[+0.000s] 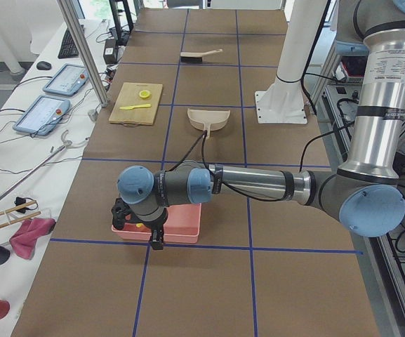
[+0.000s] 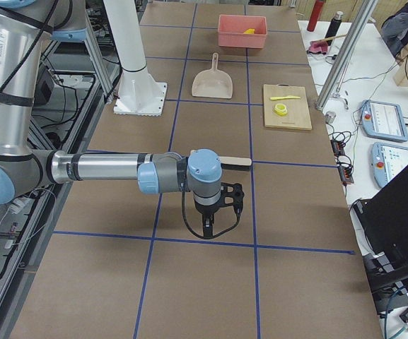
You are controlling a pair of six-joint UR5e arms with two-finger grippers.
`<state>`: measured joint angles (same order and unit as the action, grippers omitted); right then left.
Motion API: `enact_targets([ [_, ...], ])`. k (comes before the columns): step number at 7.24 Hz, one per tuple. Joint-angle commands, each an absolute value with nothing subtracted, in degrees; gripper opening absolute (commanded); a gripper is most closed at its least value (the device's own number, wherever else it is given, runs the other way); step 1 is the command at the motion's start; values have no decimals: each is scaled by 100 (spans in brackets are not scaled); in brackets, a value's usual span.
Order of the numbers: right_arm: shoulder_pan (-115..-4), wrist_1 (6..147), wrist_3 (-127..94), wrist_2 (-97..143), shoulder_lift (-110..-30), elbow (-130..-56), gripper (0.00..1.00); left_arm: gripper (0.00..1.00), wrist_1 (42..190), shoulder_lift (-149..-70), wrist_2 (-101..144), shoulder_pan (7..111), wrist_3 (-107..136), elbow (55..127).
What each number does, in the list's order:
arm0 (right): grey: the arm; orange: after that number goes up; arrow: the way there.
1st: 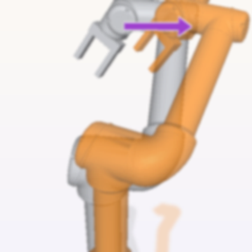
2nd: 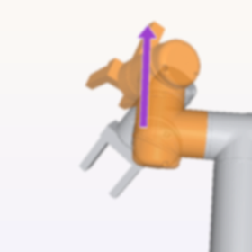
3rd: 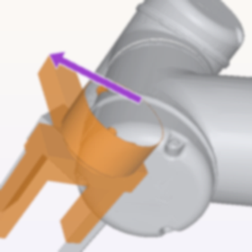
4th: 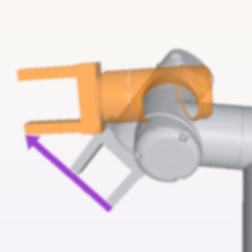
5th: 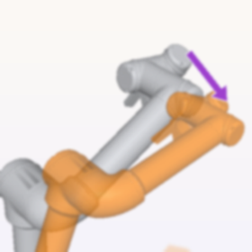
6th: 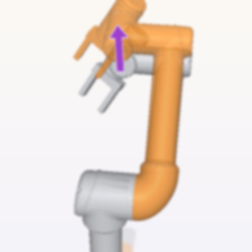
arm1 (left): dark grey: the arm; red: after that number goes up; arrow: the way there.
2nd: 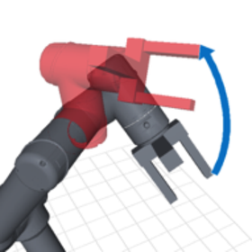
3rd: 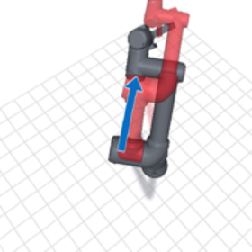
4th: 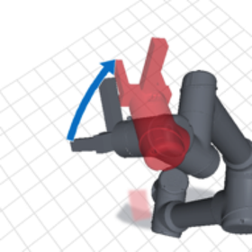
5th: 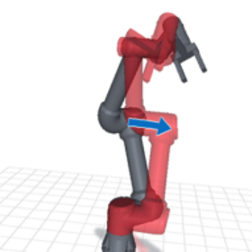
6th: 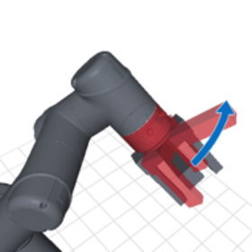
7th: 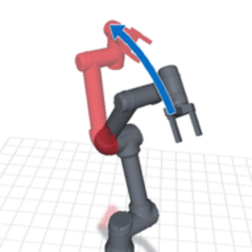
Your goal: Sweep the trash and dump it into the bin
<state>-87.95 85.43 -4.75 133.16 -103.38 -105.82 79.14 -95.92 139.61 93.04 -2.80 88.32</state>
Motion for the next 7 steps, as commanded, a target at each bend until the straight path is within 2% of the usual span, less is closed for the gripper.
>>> enact_targets([
  [1, -8798, 8543, -475, 13315, -10345, -10582, 100, 98, 7919, -9632, 13931, 9194, -247, 8728],
  [7, -8789, 8543, -483, 13315, -10336, -10582, 100, 98, 7928, -9571, 13755, 9079, -290, 8806],
])
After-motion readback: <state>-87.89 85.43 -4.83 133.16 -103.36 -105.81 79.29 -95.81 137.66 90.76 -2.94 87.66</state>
